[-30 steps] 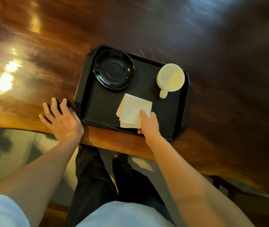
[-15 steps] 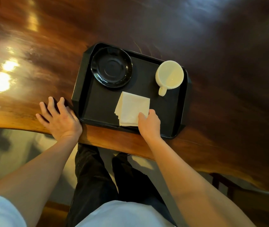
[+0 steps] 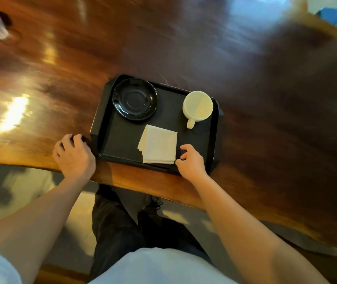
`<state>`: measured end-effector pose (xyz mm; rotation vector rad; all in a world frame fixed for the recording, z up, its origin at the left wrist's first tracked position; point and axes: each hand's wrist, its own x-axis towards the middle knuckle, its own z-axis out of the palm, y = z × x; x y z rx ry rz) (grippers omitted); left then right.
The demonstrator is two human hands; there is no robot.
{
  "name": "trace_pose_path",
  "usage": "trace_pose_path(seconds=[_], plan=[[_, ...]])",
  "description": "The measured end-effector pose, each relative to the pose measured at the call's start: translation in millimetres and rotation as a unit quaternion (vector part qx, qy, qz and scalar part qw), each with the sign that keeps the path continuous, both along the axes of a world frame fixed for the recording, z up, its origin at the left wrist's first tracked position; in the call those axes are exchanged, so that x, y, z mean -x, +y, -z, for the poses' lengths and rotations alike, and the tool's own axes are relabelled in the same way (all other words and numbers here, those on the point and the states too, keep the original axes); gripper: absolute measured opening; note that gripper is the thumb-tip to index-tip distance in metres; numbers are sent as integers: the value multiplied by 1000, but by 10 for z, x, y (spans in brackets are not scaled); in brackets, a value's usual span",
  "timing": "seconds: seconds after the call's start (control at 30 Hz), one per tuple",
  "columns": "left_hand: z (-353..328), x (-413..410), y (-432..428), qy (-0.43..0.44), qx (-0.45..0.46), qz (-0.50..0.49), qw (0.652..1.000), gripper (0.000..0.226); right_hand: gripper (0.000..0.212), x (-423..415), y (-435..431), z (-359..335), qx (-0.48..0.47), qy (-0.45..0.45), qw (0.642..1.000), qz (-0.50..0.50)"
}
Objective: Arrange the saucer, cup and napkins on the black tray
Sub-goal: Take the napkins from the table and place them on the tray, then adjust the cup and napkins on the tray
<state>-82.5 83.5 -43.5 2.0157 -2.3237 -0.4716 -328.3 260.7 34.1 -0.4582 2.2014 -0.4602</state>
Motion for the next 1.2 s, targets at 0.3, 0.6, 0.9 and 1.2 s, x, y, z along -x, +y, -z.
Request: trace_pose_path(seconds=[0.3,0.6,0.9,1.2], plan=[[-599,449,184,11,-37,81,996,39,26,352,178,-382,31,-13,999,17],[-1087,1011,451,63,-60,246,965,12,22,569,375,-684,77,-15,997,17],[-951,1207,645,-4,-116,273,955,21,22,837,417,-733,87,-7,995,43],[-623,921,568,-131,-144,254,948,67,30,757,-4,-388,34,-72,988,130]])
